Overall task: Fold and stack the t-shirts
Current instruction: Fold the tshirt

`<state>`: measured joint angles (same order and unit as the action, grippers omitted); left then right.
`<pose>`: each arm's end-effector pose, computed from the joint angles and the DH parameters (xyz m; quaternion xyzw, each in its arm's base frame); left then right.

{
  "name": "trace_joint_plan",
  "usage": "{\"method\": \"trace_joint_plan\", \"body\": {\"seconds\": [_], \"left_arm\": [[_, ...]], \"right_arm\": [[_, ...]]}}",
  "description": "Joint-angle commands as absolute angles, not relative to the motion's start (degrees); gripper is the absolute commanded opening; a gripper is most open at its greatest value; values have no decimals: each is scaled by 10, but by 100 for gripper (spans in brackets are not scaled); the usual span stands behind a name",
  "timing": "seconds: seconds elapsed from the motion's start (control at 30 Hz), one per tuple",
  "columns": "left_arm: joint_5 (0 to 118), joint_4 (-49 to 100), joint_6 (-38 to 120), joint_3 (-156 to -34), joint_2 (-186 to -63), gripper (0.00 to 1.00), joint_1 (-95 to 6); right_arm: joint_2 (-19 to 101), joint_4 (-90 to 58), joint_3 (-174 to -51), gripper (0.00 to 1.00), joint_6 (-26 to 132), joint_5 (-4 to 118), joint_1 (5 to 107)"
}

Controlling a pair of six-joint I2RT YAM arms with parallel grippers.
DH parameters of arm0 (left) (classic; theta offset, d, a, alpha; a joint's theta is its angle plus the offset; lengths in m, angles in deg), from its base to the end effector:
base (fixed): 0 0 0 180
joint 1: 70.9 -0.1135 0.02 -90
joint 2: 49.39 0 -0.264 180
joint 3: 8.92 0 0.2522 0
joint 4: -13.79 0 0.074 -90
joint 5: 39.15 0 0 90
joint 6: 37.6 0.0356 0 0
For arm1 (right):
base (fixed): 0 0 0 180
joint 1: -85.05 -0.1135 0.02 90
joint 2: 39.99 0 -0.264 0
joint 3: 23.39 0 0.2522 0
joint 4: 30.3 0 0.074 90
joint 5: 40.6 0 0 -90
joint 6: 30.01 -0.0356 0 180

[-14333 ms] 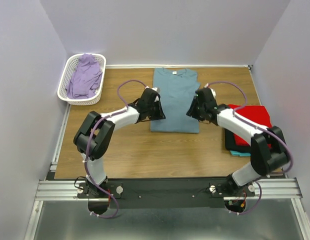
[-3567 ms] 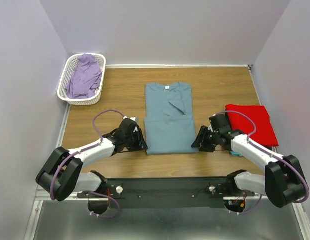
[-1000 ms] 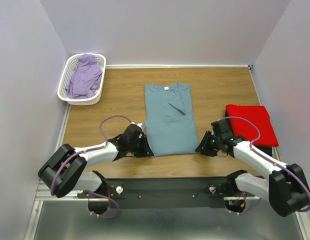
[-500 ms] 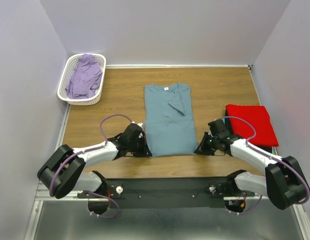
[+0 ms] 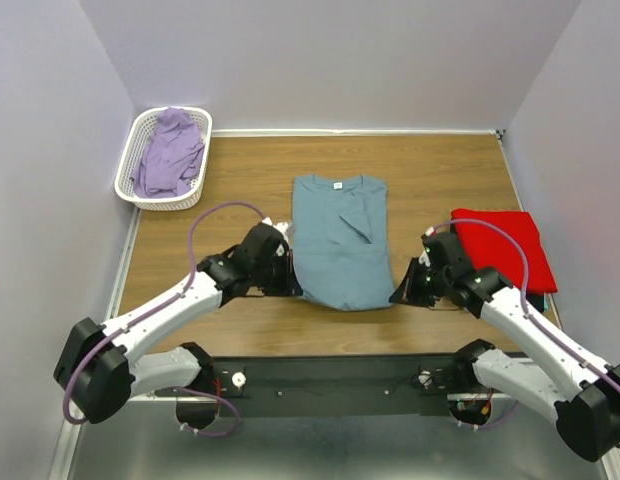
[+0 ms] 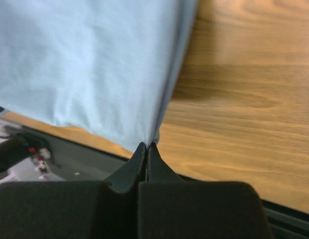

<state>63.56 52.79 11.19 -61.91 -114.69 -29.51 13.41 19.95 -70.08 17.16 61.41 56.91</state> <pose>0.1629 -0.1540 0.2147 0.0381 0.9377 -0.2957 0.1784 0.1485 0.0878 0.2048 0.0924 0.9494 0.2458 0.1720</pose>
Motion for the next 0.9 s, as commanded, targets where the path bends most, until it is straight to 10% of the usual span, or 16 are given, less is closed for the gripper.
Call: {"method": "trace_joint_plan", "body": {"seconds": [0.0, 0.87], "left_arm": [[610, 615, 141, -702, -1128, 0, -299], [659, 600, 221, -848, -1206, 0, -421]], "right_arm": [[120, 288, -774, 0, 183, 600, 565], [262, 307, -999, 0, 224, 450, 567]]}}
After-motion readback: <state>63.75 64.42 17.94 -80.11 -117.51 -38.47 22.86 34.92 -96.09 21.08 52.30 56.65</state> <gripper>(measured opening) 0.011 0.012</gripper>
